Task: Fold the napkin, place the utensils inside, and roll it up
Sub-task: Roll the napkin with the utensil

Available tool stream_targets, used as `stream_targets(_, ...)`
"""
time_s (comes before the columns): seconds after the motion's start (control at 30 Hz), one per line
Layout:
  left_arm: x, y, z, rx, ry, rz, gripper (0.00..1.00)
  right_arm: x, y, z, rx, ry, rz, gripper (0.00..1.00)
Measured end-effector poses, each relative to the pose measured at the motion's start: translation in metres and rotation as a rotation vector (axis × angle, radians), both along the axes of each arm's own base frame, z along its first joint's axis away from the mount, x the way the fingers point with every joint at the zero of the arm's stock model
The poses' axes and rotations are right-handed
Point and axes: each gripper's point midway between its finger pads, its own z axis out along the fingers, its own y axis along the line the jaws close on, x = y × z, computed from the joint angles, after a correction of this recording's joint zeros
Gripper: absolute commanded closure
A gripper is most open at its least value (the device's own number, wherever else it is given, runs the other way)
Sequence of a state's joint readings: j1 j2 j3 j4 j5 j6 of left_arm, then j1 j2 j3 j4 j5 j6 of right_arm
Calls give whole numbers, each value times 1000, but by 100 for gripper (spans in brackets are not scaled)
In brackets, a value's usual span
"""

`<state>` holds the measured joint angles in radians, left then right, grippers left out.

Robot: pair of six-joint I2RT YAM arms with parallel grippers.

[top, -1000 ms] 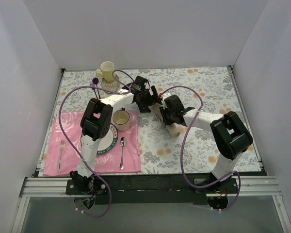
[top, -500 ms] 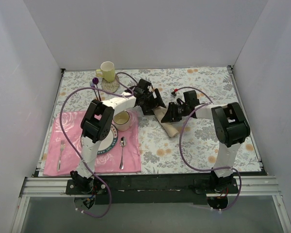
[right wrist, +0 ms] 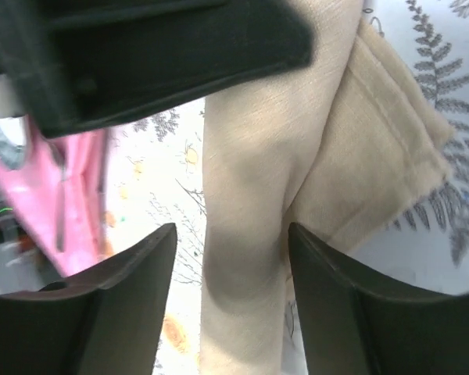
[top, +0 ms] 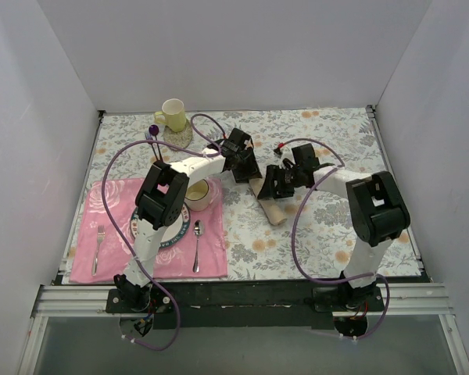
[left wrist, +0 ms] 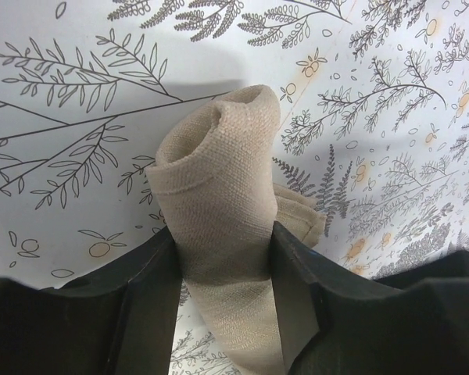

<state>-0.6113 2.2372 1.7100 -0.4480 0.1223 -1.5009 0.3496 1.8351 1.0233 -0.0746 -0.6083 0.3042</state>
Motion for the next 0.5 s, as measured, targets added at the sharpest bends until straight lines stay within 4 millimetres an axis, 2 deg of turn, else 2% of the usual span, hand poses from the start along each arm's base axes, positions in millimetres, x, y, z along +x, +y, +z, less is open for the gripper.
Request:
stream_targets(0.17,0,0,0,3,-3,0,62,-3,0,22,-291,-241,-39,23)
stream_targets(0.27,0,0,0,1,-1,-1,63,-6,7,36,-453,-400,-59,21)
stream_targets(0.43,-3,-1,0,-6,13,-11,63,-13,19,41,-672,-580,-44,20)
stream_targets(0.5,-4,0,-1,-14,27,-13,63,-8,14,35,-760,-617,-50,20)
